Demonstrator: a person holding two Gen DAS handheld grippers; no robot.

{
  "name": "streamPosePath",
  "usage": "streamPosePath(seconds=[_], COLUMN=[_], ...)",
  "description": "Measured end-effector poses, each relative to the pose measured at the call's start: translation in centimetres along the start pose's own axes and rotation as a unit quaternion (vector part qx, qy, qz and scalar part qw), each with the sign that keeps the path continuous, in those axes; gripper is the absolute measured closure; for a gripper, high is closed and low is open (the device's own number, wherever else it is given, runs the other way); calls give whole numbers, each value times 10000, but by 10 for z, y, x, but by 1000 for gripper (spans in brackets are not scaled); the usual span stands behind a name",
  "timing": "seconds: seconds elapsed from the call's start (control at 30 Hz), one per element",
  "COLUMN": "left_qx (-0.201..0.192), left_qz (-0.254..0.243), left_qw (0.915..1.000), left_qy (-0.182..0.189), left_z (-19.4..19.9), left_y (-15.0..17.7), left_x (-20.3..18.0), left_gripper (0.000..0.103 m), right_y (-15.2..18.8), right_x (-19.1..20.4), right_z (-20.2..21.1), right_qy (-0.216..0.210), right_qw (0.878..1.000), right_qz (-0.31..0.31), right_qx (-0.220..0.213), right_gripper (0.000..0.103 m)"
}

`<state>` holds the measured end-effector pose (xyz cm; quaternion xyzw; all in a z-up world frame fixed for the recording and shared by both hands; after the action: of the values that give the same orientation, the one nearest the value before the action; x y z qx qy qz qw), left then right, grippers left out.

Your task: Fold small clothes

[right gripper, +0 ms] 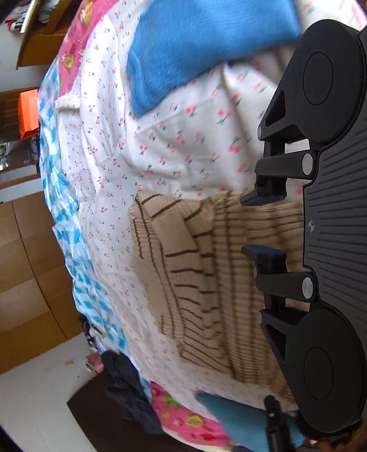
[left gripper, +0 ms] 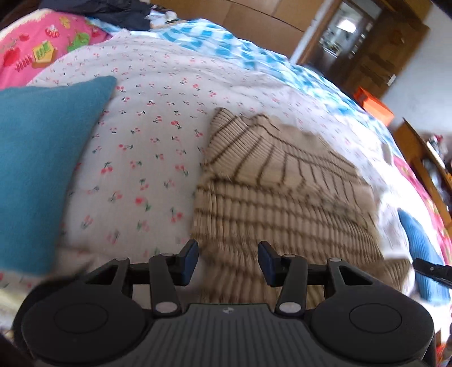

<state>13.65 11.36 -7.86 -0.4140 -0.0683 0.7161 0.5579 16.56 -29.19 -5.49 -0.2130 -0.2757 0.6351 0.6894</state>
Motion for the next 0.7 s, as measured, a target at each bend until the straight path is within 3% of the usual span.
streamPosePath(seconds=[0.17, 0.33, 0.53, 0.7], left_qx=[382, 844, 1163, 1452], left_qz=[-317, -359, -172, 372], left_qw=[9987, 9957, 9928, 9887], left_qy=[-63, -92, -214, 23], left_z=[27, 37, 38, 22], left_y=[34, 61, 82, 97], left_x=[-16, -20, -18, -24], left_gripper=[52, 51, 51, 51], right_y=[46, 81, 99, 99], right_x=[-2, 20, 30, 28], right_z=[26, 11, -6, -11], right_qy=[-114, -65, -258, -386], right_qw=[9976, 9873, 9791, 9781], right_qz=[449, 1124, 1080, 811], right_qx=[517, 1124, 1706, 1879], right_gripper=[70, 66, 66, 66])
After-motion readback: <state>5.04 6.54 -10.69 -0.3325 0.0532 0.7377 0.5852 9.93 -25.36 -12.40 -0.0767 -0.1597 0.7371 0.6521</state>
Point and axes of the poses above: each gripper's, at about its wrist camera, not at the fingertips, and z roughly against the way its jaws point, x to its left, y to its underside, the point moved 8 cm from there along -z, roughly the way its jaws point, and after that the axes turned 14 degrees about y, right-handed, at the moved point
